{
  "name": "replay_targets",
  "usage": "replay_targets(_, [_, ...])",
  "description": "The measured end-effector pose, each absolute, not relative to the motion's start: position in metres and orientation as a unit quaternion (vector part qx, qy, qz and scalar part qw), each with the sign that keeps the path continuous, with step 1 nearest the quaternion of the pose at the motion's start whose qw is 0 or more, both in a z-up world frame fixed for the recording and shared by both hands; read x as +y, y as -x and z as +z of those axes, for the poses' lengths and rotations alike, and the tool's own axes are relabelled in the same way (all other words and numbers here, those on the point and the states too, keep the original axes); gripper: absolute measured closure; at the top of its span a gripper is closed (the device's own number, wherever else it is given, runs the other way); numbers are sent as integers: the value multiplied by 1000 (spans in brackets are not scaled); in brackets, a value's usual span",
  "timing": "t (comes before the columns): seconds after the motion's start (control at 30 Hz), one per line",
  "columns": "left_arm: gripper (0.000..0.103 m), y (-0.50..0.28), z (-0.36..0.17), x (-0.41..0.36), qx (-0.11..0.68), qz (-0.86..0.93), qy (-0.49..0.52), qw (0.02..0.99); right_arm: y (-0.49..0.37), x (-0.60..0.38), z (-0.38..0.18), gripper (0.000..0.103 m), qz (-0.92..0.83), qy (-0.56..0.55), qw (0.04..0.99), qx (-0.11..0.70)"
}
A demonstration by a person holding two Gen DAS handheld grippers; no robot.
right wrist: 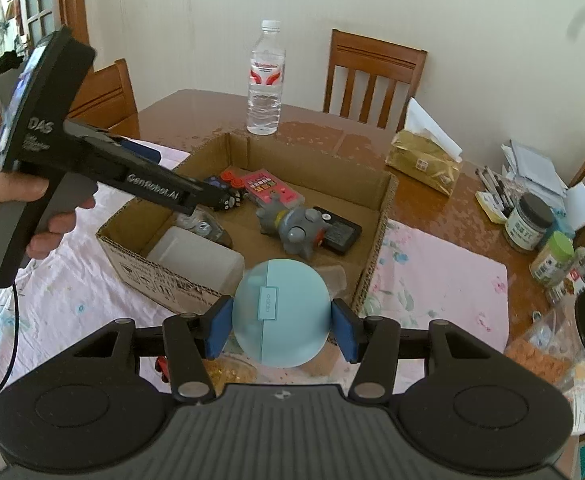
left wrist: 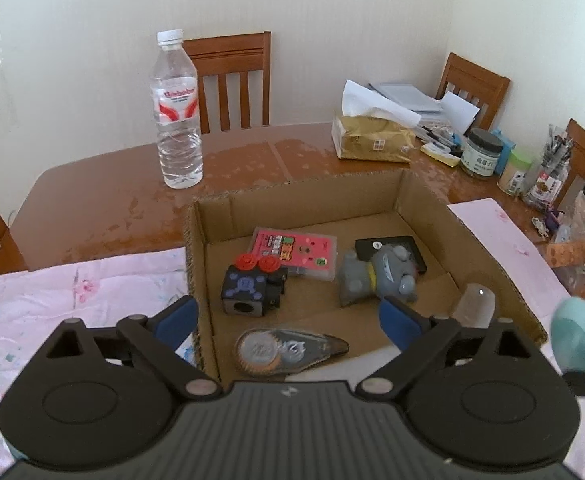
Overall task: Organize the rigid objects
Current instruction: 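Carry the tape roller and blue container into the box and open both tools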
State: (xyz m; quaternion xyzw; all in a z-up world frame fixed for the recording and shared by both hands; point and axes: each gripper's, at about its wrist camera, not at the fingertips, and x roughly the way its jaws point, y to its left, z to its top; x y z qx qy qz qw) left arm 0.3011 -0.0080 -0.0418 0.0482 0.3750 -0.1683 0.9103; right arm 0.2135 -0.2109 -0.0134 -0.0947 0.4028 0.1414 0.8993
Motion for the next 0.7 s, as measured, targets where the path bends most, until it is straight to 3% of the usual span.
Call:
replay_targets(0.4, [1, -234, -18, 48, 341, -92, -46, 935, -257, -189, -11, 45, 160, 110, 895, 403])
replay_targets(0.7, [1, -202, -19, 74, 347, -74, -33, 934, -299, -176, -39, 45, 155, 122, 878, 435])
